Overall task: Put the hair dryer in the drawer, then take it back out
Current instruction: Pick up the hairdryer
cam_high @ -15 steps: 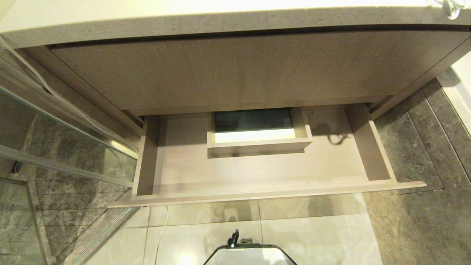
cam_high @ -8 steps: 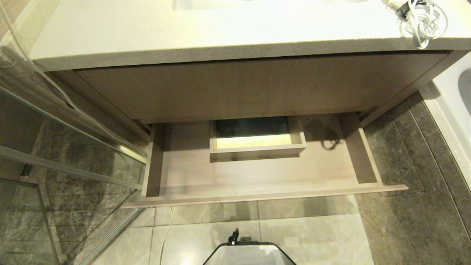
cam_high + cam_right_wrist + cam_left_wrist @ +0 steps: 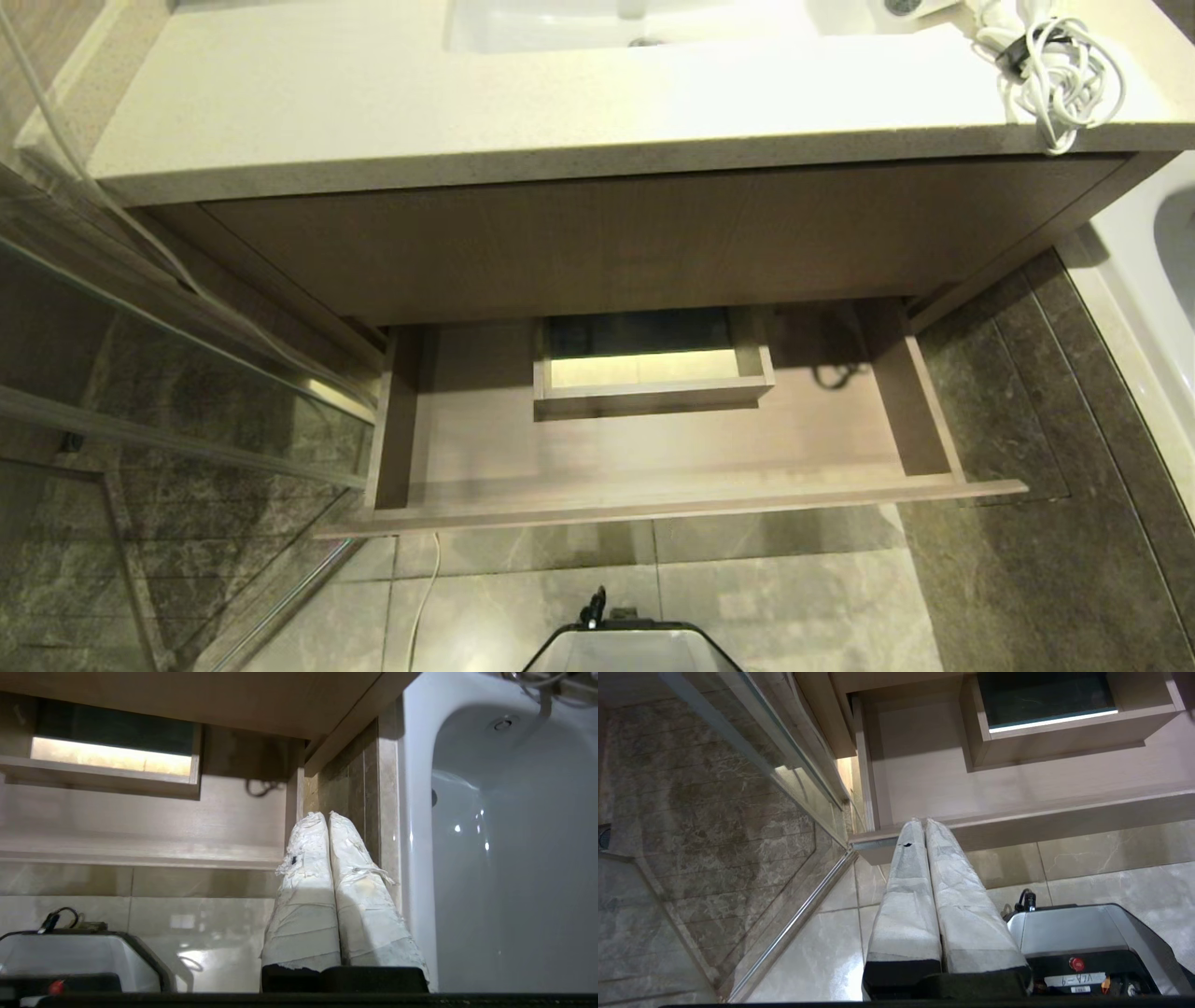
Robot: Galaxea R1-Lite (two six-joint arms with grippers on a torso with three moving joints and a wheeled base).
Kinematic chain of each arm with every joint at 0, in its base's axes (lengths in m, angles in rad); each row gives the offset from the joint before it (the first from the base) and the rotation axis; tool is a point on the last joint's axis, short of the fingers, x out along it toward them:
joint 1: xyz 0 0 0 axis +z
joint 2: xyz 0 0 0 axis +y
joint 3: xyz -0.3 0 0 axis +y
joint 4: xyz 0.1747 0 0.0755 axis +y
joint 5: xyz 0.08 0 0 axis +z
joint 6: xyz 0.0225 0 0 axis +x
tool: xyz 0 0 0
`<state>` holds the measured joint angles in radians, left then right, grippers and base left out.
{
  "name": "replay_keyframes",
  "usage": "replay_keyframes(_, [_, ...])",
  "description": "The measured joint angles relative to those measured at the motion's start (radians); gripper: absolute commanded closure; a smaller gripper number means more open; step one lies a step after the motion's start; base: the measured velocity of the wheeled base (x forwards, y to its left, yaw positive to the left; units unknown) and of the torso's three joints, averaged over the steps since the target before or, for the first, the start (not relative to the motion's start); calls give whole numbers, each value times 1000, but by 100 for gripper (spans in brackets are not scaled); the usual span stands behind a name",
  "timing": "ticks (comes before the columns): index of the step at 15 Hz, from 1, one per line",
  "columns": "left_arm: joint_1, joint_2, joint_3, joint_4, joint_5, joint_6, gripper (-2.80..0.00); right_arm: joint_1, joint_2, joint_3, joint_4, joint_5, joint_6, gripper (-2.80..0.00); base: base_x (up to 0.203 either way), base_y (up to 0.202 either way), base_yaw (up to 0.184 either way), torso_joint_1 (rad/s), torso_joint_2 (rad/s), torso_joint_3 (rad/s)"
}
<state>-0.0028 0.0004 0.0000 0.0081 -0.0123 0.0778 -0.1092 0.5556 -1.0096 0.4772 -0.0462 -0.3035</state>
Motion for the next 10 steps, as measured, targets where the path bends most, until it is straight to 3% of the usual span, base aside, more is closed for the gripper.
replay_keyframes(10, [0, 0, 0, -1, 0, 0, 0, -21, 77, -44, -41, 0, -11, 0, 0, 0, 0, 324, -75, 248])
